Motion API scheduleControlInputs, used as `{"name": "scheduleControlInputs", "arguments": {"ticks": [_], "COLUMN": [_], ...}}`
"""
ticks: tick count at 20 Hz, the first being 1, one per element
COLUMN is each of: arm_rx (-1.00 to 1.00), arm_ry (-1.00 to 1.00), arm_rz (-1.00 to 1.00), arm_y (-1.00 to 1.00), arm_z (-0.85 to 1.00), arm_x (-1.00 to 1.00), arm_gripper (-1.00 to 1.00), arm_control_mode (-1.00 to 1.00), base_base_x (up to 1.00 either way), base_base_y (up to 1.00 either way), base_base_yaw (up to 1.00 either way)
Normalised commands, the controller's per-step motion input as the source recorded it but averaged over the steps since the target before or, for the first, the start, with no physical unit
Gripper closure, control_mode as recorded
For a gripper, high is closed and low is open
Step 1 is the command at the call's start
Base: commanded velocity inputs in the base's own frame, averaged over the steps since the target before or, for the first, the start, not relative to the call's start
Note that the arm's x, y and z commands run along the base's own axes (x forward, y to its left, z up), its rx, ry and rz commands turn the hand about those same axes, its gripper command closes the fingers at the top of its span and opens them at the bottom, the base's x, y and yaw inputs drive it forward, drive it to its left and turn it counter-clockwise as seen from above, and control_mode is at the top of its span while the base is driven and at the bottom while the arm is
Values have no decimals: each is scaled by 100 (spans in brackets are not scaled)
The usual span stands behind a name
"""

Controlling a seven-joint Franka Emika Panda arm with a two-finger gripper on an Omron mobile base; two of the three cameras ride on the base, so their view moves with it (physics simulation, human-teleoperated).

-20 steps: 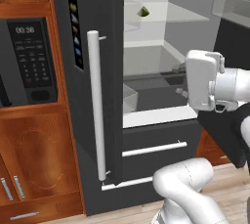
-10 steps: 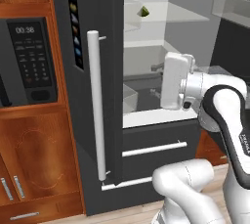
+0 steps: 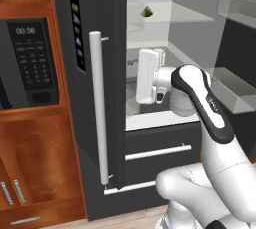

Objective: There is a bowl on the dining counter. Grab a lemon wedge from the fridge and place it in the bowl. Then get the liquor bottle and glass cup from the cabinet and place them next to the bowl.

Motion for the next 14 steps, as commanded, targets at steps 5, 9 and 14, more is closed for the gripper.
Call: {"name": "scheduleControlInputs", "arguments": {"ticks": [5,9,14], "arm_rx": [0,-8,-15], "arm_ry": [25,10,0], "arm_rz": [5,10,13], "arm_y": [70,94,100], "arm_z": [0,0,0], "arm_x": [49,7,-15], "arm_gripper": [-100,-100,-100], "arm_control_mode": [-100,-100,-100], "base_base_x": [0,0,0], "base_base_y": [0,0,0], "base_base_yaw": [0,0,0]}}
